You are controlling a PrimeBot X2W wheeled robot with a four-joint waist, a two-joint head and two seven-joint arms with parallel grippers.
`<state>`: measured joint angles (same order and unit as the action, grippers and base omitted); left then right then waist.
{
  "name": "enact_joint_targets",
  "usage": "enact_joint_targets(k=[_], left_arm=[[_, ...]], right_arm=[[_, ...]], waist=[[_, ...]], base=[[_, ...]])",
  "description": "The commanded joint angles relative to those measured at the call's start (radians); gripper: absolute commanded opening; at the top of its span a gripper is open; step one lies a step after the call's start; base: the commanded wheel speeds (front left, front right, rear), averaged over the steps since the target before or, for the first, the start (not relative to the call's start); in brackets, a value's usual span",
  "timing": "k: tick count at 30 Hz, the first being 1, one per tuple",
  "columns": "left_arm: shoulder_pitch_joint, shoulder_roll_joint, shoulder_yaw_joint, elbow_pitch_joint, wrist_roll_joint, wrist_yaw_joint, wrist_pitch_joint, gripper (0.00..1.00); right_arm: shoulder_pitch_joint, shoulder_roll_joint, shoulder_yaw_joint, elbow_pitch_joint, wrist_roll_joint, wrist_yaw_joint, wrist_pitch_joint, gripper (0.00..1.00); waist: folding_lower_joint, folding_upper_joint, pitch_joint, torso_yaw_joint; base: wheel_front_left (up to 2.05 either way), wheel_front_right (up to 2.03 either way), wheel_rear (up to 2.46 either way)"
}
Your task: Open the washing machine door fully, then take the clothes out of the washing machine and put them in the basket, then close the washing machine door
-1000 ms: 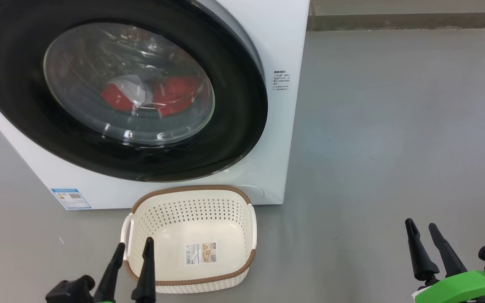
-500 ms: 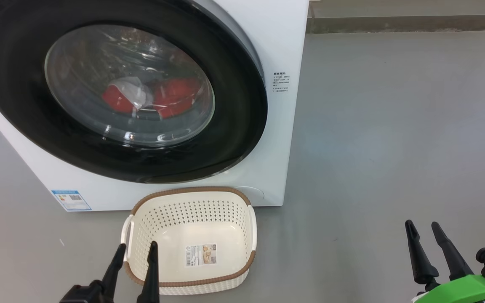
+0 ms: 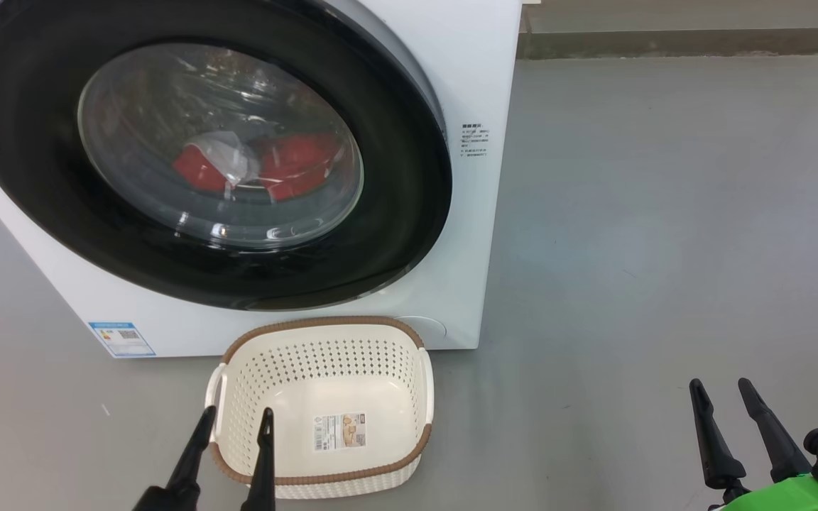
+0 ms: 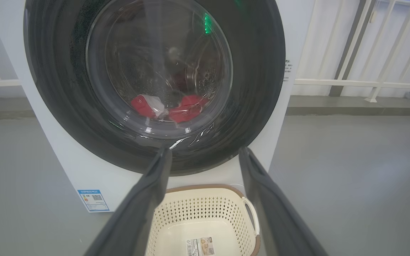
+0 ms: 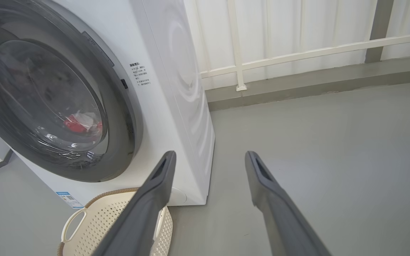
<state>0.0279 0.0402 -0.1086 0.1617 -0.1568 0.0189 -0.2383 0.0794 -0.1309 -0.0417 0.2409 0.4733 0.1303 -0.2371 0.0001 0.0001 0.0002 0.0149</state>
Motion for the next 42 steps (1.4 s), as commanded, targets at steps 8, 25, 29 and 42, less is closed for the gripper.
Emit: enact_joint_targets(k=[8, 25, 29, 42], left_arm=[[-0.006, 0.010, 0.024, -0.029, 0.070, 0.015, -0.024, 1.00], [-0.008, 0.010, 0.037, -0.005, 0.053, 0.018, -0.024, 1.00], [-0.009, 0.010, 0.036, -0.005, 0.052, 0.017, -0.024, 1.00], [-0.018, 0.010, 0.015, -0.015, 0.035, 0.026, -0.024, 1.00]], right_arm=[[-0.002, -0.027, 0.016, -0.032, -0.056, 0.000, -0.025, 1.00], [0.003, -0.019, 0.004, -0.030, -0.053, 0.000, -0.025, 1.00], [0.000, -0.018, 0.005, -0.030, -0.052, 0.000, -0.025, 1.00], [-0.152, 0.004, 0.060, -0.083, 0.108, 0.000, -0.025, 0.00]], waist=[[-0.0001, -0.0001, 0.000, -0.001], [-0.0001, -0.0001, 0.003, 0.002], [-0.0001, -0.0001, 0.004, 0.003], [-0.0001, -0.0001, 0.037, 0.025]], base=[[0.00, 0.00, 0.00], [0.00, 0.00, 0.00], [0.00, 0.00, 0.00], [0.00, 0.00, 0.00]])
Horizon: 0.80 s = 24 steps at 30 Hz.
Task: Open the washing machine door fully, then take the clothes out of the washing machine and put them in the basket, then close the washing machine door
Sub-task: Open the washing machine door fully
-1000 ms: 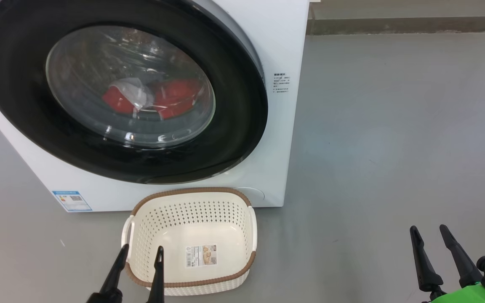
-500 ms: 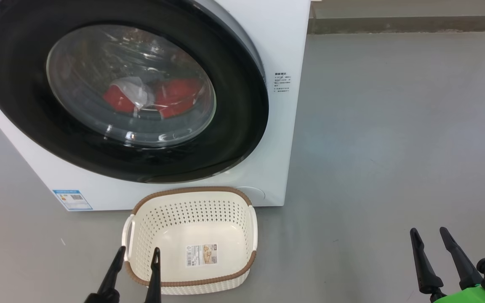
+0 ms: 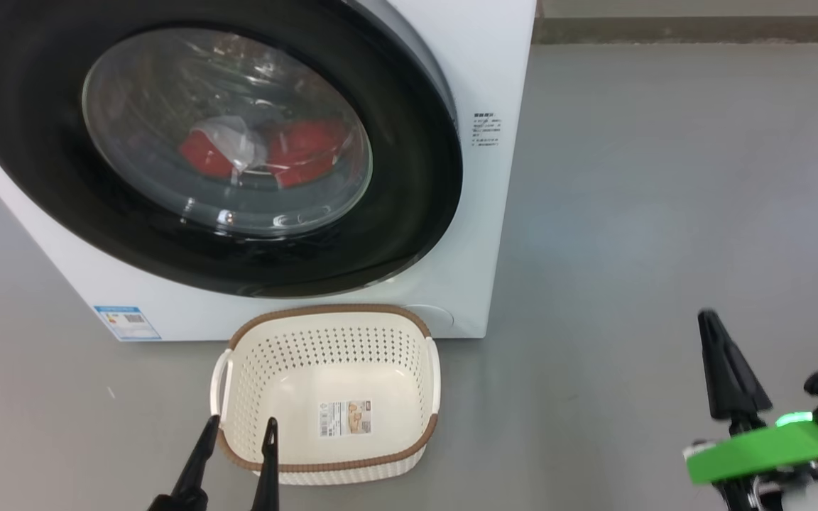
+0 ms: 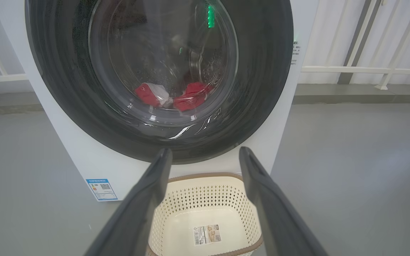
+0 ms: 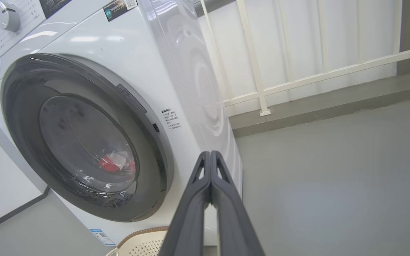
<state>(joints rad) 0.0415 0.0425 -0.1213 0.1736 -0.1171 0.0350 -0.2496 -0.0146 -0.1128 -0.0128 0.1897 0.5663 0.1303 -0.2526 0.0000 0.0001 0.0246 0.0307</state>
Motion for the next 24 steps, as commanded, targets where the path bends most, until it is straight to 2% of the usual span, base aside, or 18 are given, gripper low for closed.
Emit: enact_joint_targets(k=[1, 9, 15, 24], left_arm=[[-0.035, 0.008, 0.025, -0.028, -0.006, 0.010, -0.012, 1.00], [-0.065, 0.008, 0.012, -0.031, 0.000, 0.014, -0.012, 1.00], [-0.091, 0.008, -0.007, -0.034, 0.000, 0.012, -0.012, 1.00], [-0.125, 0.008, -0.052, -0.034, -0.018, 0.027, -0.012, 1.00]], right_arm=[[-0.082, -0.017, 0.039, -0.034, 0.027, 0.000, -0.009, 0.00], [-0.268, -0.040, 0.080, -0.026, 0.110, 0.000, -0.009, 0.00], [-0.409, -0.088, 0.123, 0.004, 0.157, 0.000, -0.009, 0.00], [-0.590, -0.177, 0.221, 0.073, 0.343, 0.000, -0.009, 0.00]], waist=[[0.0000, -0.0001, 0.018, 0.012], [0.0000, -0.0001, 0.057, 0.048], [0.0000, -0.0001, 0.097, 0.092], [0.0000, -0.0001, 0.156, 0.151]], base=[[0.00, 0.00, 0.00], [0.00, 0.00, 0.00], [0.00, 0.00, 0.00], [0.00, 0.00, 0.00]])
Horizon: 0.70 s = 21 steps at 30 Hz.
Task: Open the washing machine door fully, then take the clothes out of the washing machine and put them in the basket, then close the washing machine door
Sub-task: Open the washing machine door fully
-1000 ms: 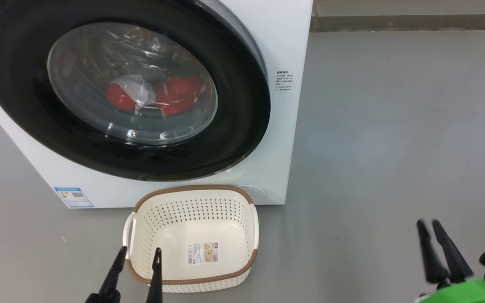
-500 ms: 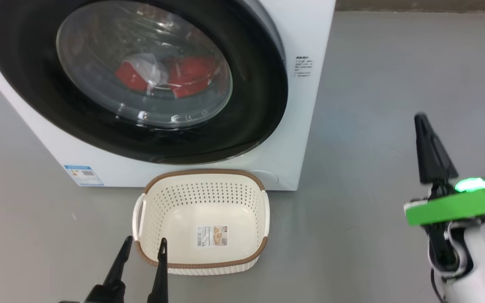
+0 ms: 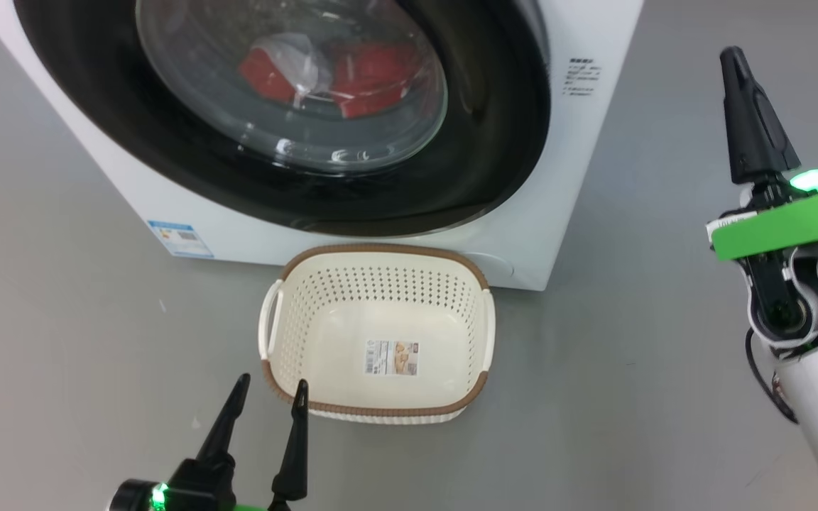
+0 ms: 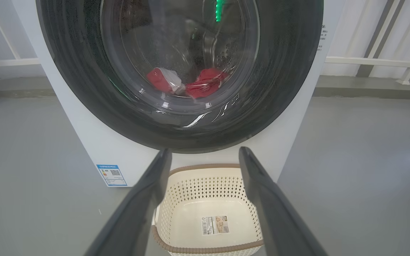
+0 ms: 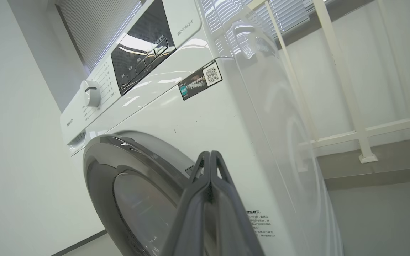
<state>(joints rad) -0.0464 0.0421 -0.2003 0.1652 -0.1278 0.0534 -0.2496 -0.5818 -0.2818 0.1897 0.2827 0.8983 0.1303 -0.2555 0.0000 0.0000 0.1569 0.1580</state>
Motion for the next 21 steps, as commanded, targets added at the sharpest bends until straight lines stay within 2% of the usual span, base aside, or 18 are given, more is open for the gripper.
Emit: enact_joint_targets(k=[1, 6, 12, 21], left_arm=[[-0.042, 0.008, 0.024, -0.025, -0.009, 0.010, -0.012, 1.00], [-0.063, 0.008, 0.009, -0.028, -0.014, 0.014, -0.012, 1.00], [-0.087, 0.008, -0.014, -0.028, -0.022, 0.022, -0.012, 1.00], [-0.119, 0.008, -0.049, -0.029, -0.039, 0.034, -0.012, 1.00]], right_arm=[[-0.043, -0.027, 0.046, -0.011, 0.041, 0.000, -0.001, 0.00], [-0.144, -0.086, 0.118, 0.020, 0.232, 0.000, 0.052, 0.00], [-0.239, -0.138, 0.162, 0.039, 0.447, 0.000, 0.170, 0.00], [-0.335, -0.177, 0.164, 0.079, 0.701, 0.000, 0.421, 0.00]], waist=[[0.0000, 0.0000, 0.030, 0.029], [0.0000, 0.0000, 0.062, 0.049], [0.0000, 0.0000, 0.097, 0.069], [0.0000, 0.0000, 0.149, 0.096]], base=[[0.00, 0.00, 0.00], [0.00, 0.00, 0.00], [0.00, 0.00, 0.00], [0.00, 0.00, 0.00]])
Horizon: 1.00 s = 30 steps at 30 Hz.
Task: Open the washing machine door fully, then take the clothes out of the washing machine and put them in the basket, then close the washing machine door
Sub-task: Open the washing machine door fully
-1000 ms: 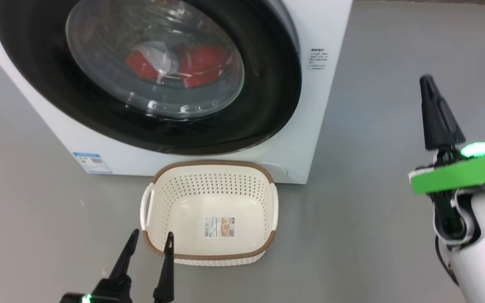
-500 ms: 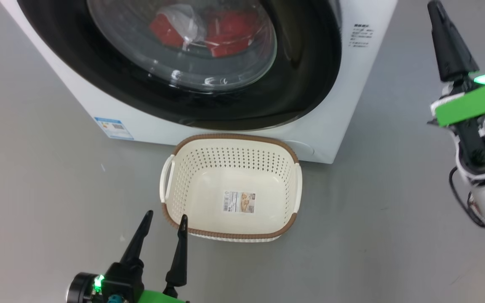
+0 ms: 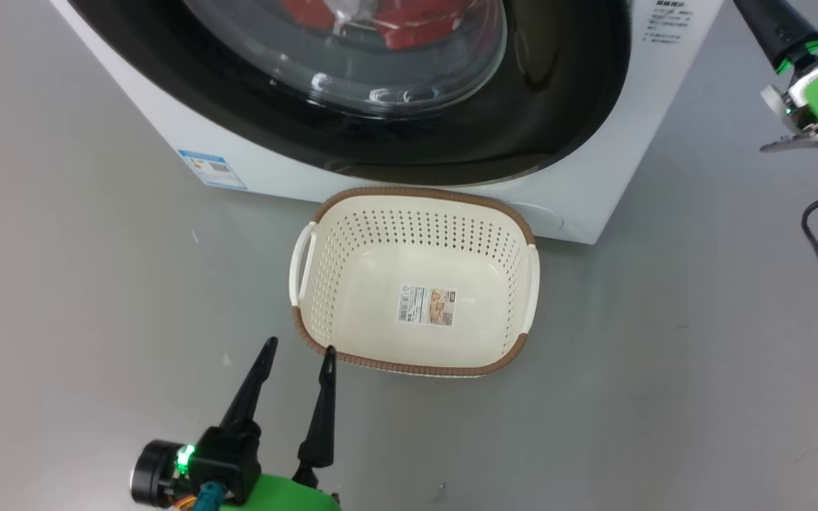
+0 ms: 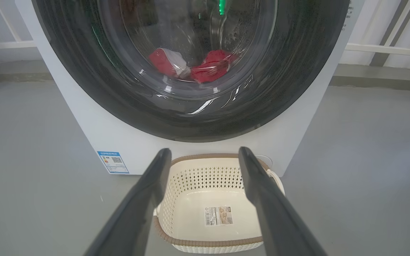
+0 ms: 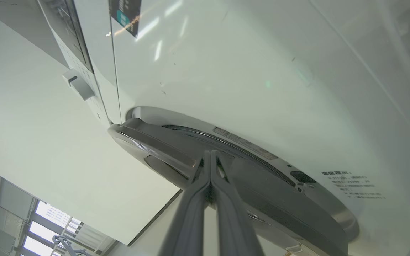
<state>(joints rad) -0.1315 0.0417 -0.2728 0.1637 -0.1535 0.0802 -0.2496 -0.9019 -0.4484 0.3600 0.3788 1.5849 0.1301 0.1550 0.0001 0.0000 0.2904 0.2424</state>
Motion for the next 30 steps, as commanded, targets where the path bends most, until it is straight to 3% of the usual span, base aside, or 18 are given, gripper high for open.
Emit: enact_joint_targets(k=[1, 13, 24, 30], left_arm=[[-0.039, 0.009, 0.019, -0.028, -0.016, 0.009, -0.012, 1.00], [-0.076, 0.009, -0.013, -0.040, -0.040, 0.024, -0.012, 1.00], [-0.107, 0.009, -0.048, -0.046, -0.068, 0.038, -0.012, 1.00], [-0.118, 0.009, -0.065, -0.052, -0.084, 0.049, -0.012, 1.00]], right_arm=[[-0.024, -0.010, -0.018, -0.010, 0.045, 0.001, 0.039, 0.00], [-0.127, 0.012, -0.106, 0.078, 0.199, 0.001, 0.311, 0.00], [-0.211, 0.039, -0.131, 0.200, 0.230, 0.001, 0.491, 0.00], [-0.248, 0.051, -0.145, 0.246, 0.218, 0.001, 0.534, 0.00]], waist=[[0.0000, 0.0000, 0.023, 0.015], [0.0000, 0.0000, 0.088, 0.036], [0.0000, 0.0000, 0.135, 0.055], [0.0000, 0.0000, 0.151, 0.069]], base=[[0.00, 0.00, 0.00], [0.00, 0.00, 0.00], [0.00, 0.00, 0.00], [0.00, 0.00, 0.00]])
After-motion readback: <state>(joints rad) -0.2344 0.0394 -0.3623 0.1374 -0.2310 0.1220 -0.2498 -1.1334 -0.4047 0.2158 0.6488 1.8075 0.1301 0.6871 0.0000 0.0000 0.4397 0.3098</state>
